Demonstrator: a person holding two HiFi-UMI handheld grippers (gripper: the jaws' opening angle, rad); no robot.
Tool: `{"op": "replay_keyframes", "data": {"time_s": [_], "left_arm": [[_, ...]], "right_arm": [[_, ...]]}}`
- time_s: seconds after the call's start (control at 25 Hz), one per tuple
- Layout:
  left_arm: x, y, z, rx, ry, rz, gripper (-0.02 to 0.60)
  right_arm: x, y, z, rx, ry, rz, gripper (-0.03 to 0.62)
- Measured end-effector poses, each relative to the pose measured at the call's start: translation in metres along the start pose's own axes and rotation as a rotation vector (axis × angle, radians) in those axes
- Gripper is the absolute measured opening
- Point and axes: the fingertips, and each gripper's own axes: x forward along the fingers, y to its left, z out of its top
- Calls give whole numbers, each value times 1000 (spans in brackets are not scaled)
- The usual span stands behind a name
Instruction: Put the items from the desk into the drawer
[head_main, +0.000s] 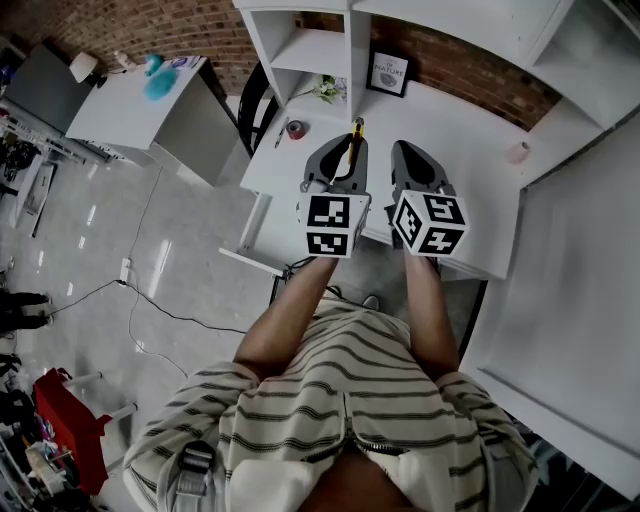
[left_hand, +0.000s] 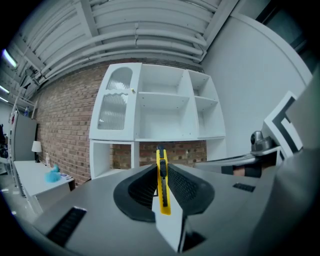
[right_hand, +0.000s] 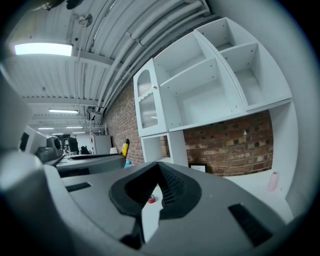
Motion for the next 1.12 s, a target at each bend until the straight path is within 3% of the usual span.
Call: {"op": "replay_keyframes", "data": {"time_s": [0.52,1.12], "left_arm": [[-8,25,-10,-32,13,64,66],[-61,119,-39,-80,66,301,66]], "right_arm": [[16,19,-10,-8,34,56,11],[69,118,-44,-32,129,285,11]]}}
